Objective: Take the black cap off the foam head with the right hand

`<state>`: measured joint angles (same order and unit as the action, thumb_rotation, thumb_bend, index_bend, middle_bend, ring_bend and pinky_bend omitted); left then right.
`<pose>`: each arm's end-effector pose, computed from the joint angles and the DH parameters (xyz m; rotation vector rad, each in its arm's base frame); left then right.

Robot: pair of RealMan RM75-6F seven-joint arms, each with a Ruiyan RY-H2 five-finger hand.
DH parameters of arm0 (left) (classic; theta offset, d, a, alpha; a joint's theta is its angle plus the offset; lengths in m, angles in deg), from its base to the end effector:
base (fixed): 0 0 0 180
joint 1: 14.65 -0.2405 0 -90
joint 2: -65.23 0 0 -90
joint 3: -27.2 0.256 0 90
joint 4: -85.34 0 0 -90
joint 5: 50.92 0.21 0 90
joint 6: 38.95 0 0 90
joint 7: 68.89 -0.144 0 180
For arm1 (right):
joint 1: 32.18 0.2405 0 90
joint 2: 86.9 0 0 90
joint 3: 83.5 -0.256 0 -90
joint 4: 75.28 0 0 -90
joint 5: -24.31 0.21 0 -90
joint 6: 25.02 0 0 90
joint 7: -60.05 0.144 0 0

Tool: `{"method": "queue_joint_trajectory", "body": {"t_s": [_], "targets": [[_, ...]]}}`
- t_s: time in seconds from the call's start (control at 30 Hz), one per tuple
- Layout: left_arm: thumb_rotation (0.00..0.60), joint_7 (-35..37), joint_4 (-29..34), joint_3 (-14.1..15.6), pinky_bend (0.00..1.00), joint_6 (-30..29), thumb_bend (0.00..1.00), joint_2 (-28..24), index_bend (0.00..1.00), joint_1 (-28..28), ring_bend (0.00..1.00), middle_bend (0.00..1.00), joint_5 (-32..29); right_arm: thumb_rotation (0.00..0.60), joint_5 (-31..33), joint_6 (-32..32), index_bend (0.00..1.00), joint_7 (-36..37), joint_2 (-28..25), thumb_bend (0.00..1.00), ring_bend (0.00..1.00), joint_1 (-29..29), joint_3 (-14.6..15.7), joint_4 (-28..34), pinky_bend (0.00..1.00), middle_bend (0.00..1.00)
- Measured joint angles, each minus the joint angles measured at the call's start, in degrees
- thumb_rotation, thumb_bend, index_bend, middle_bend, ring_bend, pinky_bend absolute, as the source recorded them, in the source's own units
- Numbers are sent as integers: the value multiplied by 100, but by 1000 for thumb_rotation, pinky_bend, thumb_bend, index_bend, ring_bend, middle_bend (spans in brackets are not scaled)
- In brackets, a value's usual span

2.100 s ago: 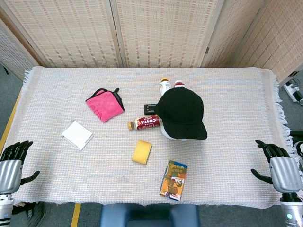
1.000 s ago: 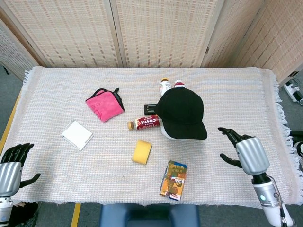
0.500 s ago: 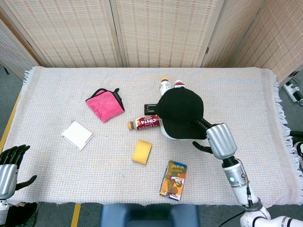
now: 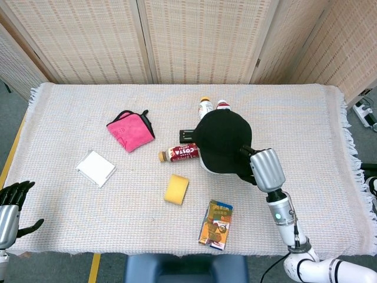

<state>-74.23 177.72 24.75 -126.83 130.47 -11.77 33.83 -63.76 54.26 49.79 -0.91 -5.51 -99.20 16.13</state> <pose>-0.3159 0.1685 0.1594 -1.3481 -0.8479 -0.8384 -0.1492 -0.2990 0.0691 1.4933 -0.7319 1.4210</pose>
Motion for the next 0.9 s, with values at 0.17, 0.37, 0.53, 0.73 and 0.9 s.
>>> {"method": "queue_joint_trajectory", "body": {"t_s": [0.17,0.37,0.53,0.73,0.9], "targets": [[600,-6,-6,-1,160,33,168,6,187,11,141,184,-4,600,-80,237,759,229,97,437,922,83,-139,-186,1000,700],[600,-23,0,4,160,54,167,12,189,15,141,184,0,600,45,253,856,198,125,473,942,213,-321,-287,1000,771],[600,-46,4,-1,160,64,169,19,189,27,141,184,8,600,249,204,871,143,140,483,951,401,-572,-345,1000,783],[600,-72,4,-3,160,78,168,38,189,36,141,184,12,600,552,-11,872,-87,119,484,952,707,-867,-447,1000,785],[600,-87,-2,3,160,107,169,46,189,50,141,184,17,600,744,-161,872,-278,79,486,952,924,-1023,-725,1000,785]]}}
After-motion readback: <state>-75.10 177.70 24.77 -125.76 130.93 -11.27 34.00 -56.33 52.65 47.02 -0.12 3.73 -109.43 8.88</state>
